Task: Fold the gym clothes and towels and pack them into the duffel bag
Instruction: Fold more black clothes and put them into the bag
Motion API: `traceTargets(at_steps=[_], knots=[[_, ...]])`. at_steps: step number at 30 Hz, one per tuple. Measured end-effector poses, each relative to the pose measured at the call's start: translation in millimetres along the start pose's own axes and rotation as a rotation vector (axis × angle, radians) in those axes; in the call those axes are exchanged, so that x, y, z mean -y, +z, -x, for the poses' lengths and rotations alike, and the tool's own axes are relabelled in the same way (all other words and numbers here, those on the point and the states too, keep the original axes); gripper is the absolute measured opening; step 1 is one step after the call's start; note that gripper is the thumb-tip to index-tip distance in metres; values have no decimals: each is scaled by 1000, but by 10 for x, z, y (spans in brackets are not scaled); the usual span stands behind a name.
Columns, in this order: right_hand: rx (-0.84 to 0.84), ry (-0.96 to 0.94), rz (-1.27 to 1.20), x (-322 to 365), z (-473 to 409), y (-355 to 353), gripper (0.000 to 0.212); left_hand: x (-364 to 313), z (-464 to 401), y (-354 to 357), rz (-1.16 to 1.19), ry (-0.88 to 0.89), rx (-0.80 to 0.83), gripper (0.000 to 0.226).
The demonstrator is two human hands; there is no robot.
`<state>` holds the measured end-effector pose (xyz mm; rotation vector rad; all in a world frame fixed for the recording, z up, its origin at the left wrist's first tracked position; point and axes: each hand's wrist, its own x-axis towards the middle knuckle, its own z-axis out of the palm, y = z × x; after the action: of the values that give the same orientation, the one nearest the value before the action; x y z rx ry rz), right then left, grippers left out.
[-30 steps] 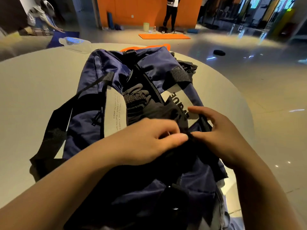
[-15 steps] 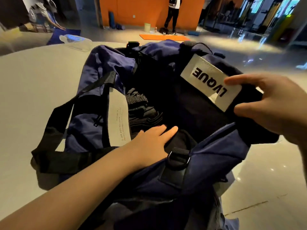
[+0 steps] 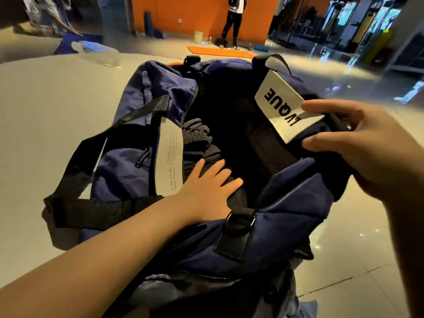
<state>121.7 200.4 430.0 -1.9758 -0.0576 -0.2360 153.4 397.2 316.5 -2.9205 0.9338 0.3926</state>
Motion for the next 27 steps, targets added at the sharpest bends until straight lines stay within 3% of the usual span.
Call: traceTargets(at_steps=[2,4,7,10,13,15,18,21,27], knots=[[26,63,-129,-163,20,62,55,-2,-5,48,-4,-19,-36,89],[66,112,-240,-310,109,148,59,-4,-3,76,46,-24,-96,84],[91,153,-340,-489,258,233,68,54,44,40,185,-16,-315,70],[104,162,-71,-704,406,329,64,210,176,47,140,-21,-528,60],[105,66,529,-912,563,471,60,329,326,144,-28,-30,-534,62],[44,-49,782,-990,611,561,56,370,420,199,-67,-28,-532,62],[31,-129,729,-1028,612,639,58,419,521,248,-91,-30,-554,59],[102,-61,596,-1007,630,766,54,487,588,272,-47,-23,-563,55],[155,-32,735,-883,616,1114,68,759,817,223,-102,50,-614,44]])
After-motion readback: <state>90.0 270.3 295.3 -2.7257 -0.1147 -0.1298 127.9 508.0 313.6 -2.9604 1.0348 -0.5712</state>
